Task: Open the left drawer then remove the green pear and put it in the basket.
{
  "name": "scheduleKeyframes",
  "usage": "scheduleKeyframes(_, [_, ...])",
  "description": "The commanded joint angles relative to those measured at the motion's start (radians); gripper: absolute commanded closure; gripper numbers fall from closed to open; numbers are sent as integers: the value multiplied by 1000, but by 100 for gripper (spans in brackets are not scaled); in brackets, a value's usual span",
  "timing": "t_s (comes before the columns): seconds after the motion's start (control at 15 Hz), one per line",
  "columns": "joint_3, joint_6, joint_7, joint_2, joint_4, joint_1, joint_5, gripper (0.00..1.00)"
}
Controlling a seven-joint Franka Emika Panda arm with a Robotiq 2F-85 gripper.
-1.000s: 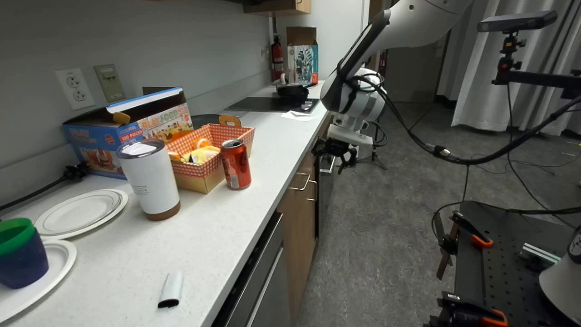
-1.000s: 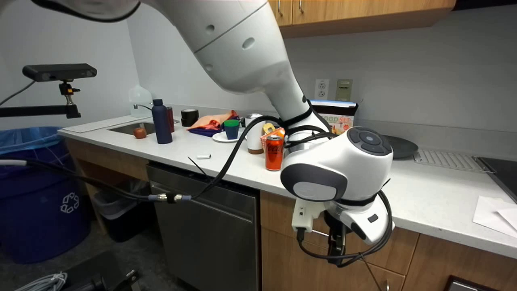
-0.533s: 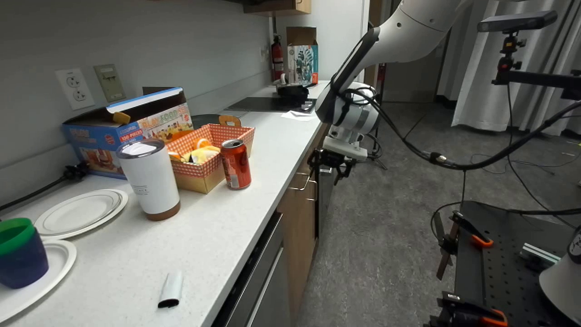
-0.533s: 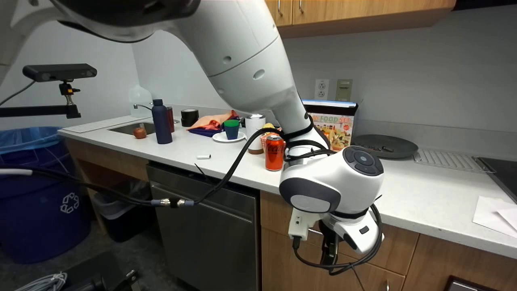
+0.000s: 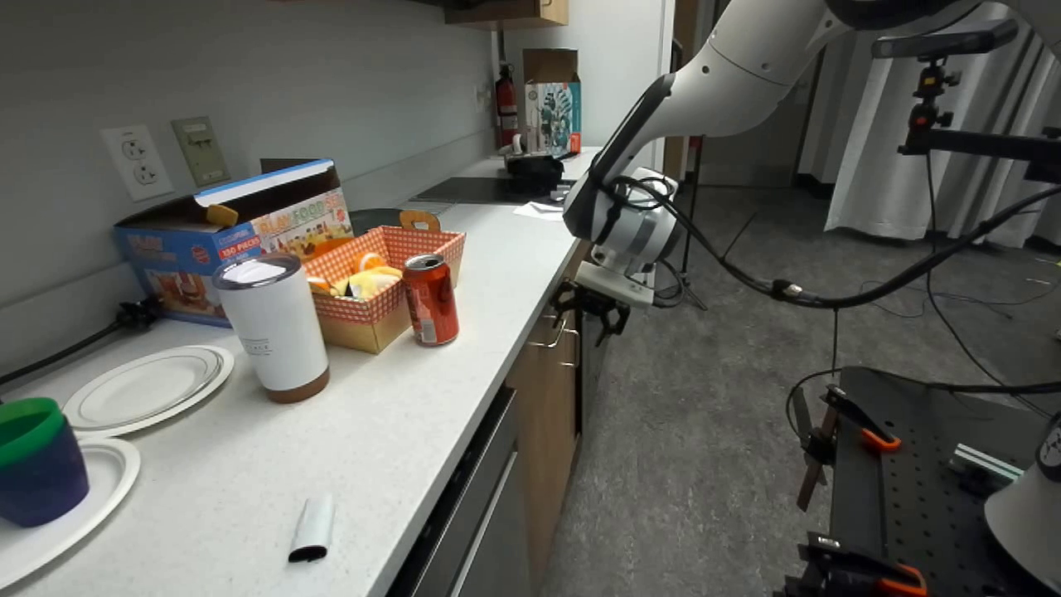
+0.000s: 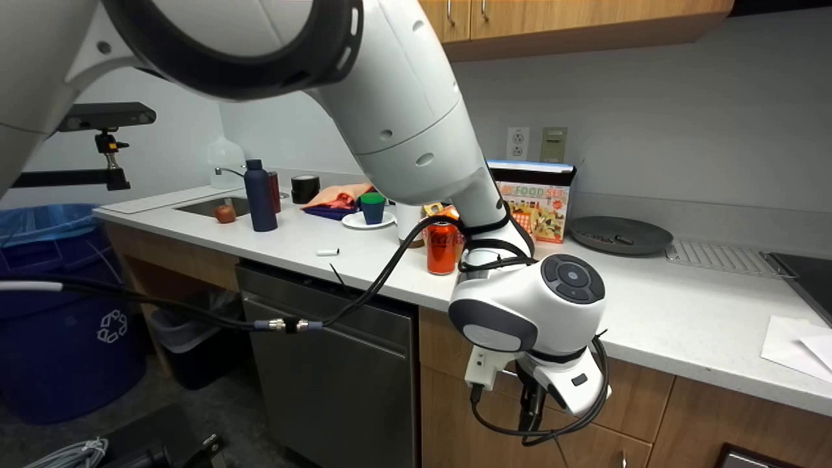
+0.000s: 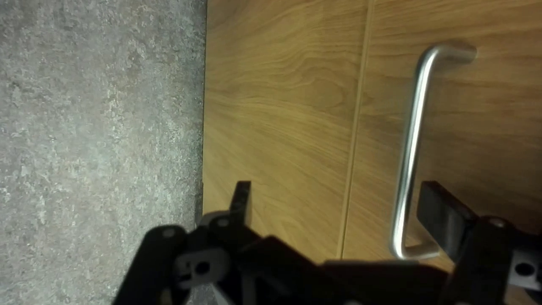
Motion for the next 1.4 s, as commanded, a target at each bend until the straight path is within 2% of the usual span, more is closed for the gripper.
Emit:
scheduleKeyframes(0.0, [17,29,-31,63,55,-18,49,0])
scheduleKeyframes(0.4, [-28,10,18,27,-8,0,22,0])
scheduleKeyframes(0.8, [-55,11,0,-85,-182,-22,40,0])
scheduleKeyframes(1.07, [-10,16,-73,-181,-322,-109,127,0])
scheduleKeyframes(1.33, [33,-9,-269,-288,-472,-236,331,0])
